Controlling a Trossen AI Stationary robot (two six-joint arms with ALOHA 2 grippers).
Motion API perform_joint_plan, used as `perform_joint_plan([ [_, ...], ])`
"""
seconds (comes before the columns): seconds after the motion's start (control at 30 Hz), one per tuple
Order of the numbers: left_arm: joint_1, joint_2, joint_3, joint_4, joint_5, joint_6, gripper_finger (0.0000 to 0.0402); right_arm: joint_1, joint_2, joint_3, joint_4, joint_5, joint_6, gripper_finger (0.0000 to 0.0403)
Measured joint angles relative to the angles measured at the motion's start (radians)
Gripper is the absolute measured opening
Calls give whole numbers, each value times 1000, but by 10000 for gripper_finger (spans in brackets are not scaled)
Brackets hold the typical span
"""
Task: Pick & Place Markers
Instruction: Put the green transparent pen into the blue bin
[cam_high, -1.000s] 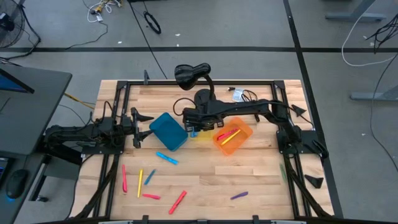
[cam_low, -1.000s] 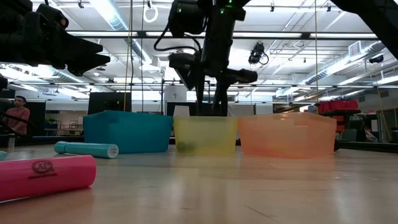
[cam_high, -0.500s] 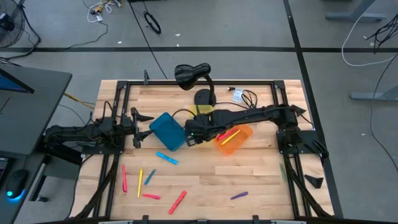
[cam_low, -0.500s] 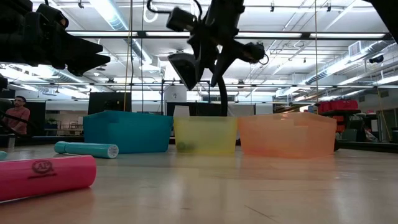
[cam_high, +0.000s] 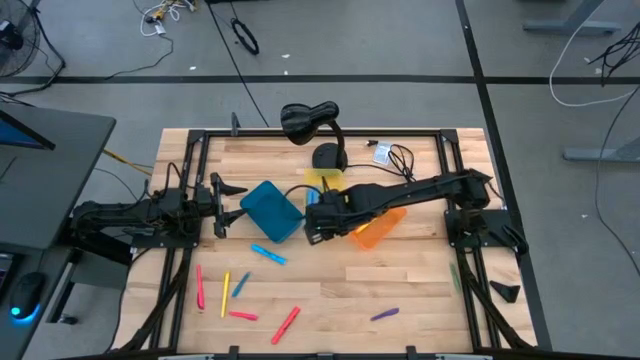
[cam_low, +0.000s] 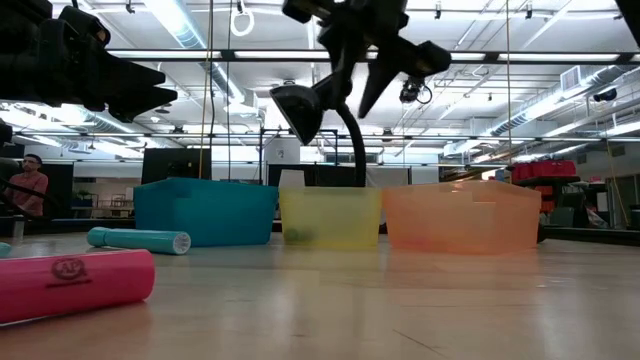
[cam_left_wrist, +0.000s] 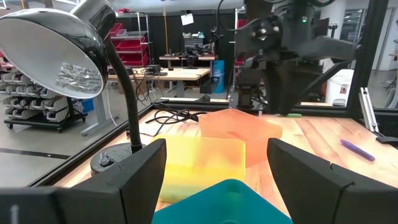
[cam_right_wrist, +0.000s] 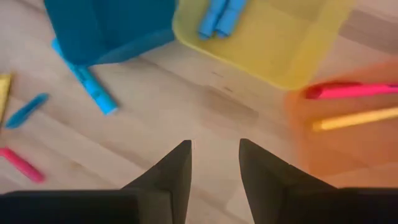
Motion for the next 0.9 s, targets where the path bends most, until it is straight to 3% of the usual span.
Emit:
perform_joint_plan([
  [0.73, 0, 0, 0, 3, 0, 0, 286, 150, -489, -738, 168, -79, 340, 135],
  [0.9, 0, 0, 0, 3, 0, 0, 286, 193, -574, -860, 172, -141, 357, 135],
])
